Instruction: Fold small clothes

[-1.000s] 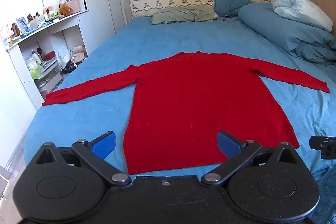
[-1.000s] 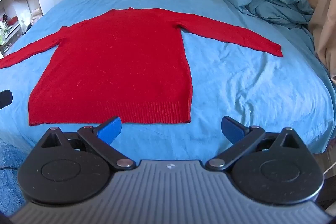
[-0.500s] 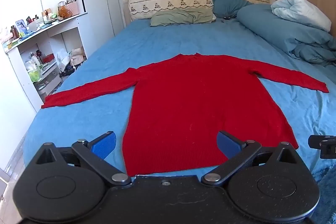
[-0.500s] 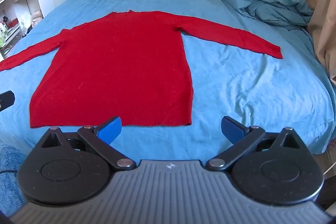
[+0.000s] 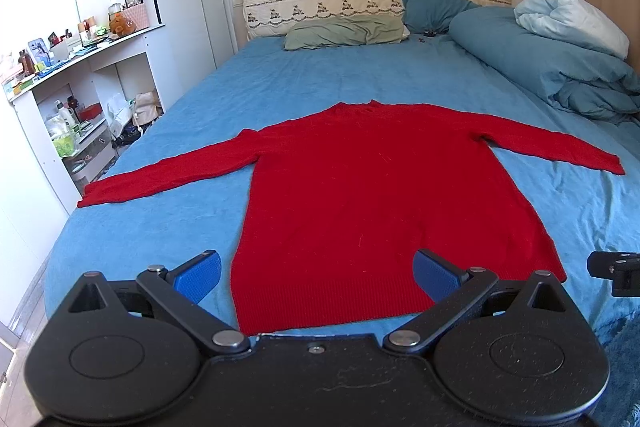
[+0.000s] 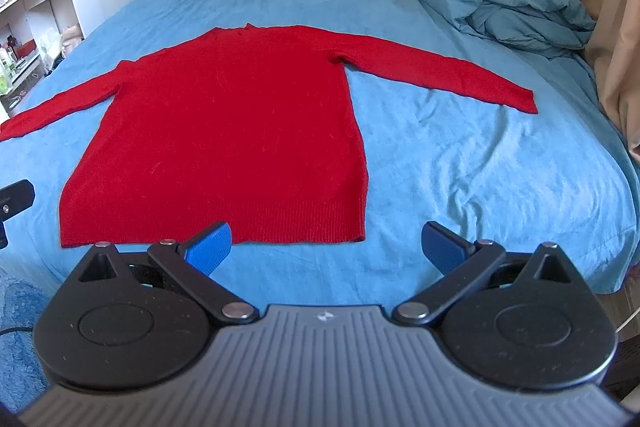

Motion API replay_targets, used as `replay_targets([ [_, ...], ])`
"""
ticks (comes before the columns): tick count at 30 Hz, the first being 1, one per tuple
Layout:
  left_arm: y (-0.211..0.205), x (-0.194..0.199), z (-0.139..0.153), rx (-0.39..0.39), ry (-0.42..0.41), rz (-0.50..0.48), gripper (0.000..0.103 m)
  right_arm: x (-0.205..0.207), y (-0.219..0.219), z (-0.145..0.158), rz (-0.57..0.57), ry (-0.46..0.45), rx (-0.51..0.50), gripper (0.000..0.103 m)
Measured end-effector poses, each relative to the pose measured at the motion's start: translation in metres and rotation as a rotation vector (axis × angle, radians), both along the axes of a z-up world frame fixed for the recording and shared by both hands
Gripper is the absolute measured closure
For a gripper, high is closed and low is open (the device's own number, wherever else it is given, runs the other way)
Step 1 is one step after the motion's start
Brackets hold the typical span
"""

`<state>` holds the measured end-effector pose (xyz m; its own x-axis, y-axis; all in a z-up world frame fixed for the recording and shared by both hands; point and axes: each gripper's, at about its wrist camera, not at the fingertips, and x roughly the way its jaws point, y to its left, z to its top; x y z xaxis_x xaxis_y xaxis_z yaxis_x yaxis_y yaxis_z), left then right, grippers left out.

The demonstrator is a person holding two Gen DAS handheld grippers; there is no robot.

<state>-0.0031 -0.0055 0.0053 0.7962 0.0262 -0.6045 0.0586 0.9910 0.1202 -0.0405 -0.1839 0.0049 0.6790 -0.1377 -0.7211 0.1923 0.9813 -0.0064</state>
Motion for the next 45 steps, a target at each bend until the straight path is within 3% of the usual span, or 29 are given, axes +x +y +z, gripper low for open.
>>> replay_targets([
  [45, 0.0007, 0.0003, 0.0005, -0.024, 0.010, 0.011, 0.000, -0.0028, 0.0026, 0.0056, 0.033, -0.014, 0.018, 0.000],
])
